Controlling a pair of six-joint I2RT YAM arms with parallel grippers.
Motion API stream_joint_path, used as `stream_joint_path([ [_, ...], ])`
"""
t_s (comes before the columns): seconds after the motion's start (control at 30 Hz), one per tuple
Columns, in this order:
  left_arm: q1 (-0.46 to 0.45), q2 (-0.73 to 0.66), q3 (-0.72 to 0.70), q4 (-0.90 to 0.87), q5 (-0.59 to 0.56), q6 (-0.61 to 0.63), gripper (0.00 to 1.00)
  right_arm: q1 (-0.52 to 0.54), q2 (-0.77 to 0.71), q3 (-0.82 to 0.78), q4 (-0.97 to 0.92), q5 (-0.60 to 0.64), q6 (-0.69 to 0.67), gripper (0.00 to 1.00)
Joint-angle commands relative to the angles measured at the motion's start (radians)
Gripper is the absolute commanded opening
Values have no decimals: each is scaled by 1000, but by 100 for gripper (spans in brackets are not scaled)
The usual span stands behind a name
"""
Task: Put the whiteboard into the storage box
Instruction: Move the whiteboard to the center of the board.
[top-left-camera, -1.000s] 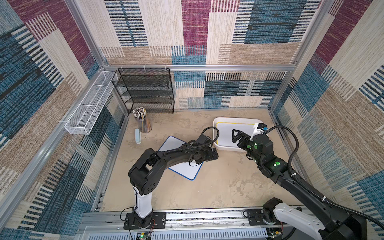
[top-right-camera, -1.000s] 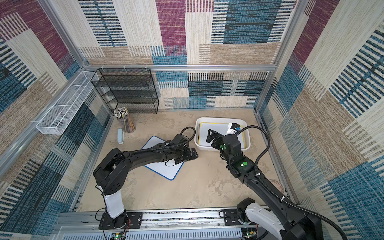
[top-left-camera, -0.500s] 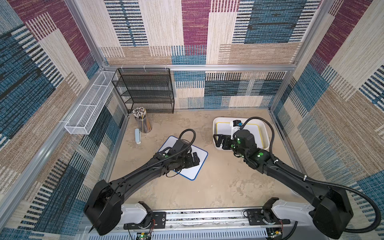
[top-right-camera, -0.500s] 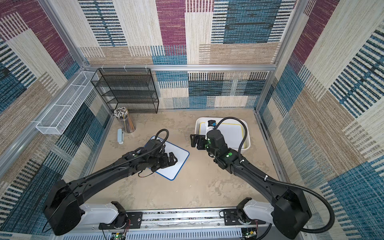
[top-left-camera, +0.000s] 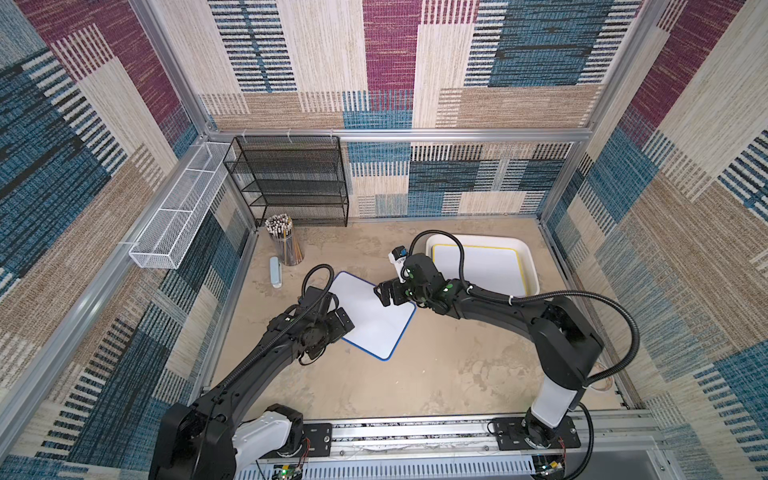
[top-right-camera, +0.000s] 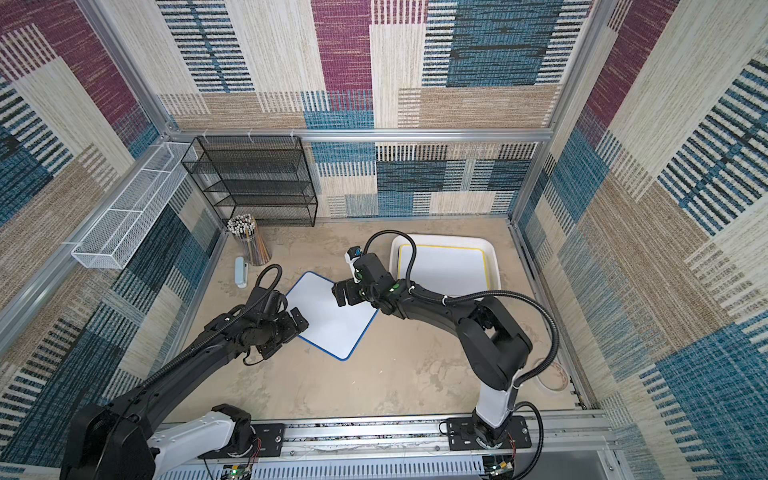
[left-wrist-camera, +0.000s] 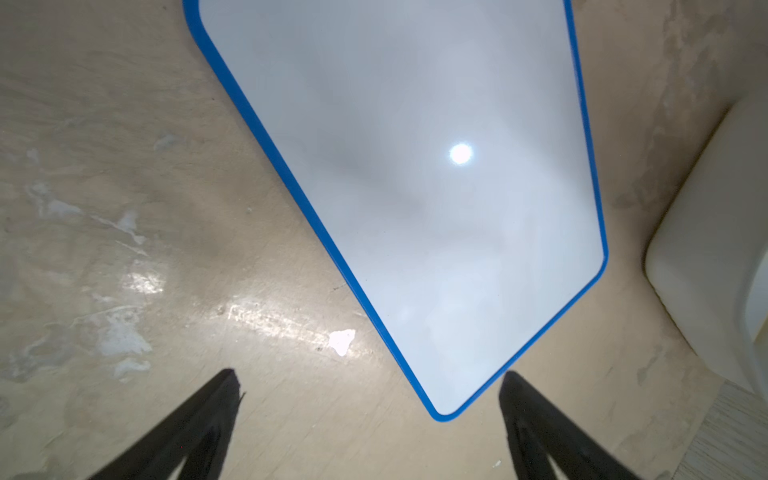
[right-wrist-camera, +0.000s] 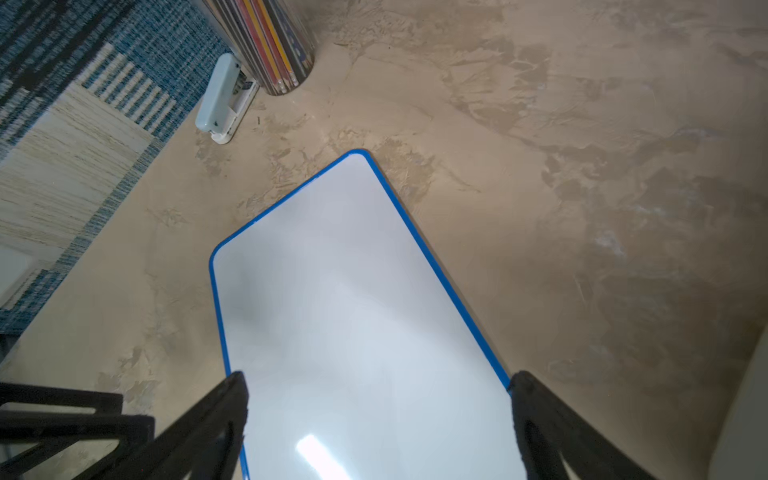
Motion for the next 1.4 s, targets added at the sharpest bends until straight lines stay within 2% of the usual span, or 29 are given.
stream_joint_path([
  [0.0,22,41,0,25,4,-15,99,0,69,67,1,-24,-37,100],
  [0.23,62,134,10,73,13,-9,99,0,220,207,-46,-41,-40,100],
  [0.47,77,213,50,90,7,11,99,0,297,228,-41,-24,-21,100],
  [0.77,86,318,95,129,-3,27,99,1,325,211,-31,14,-3,100],
  [1.1,89,430,151,161,-5,48,99,2,303,121,-4,42,17,100],
  [1.37,91,530,255,136,3,104,99,35,196,-76,91,29,116,100],
])
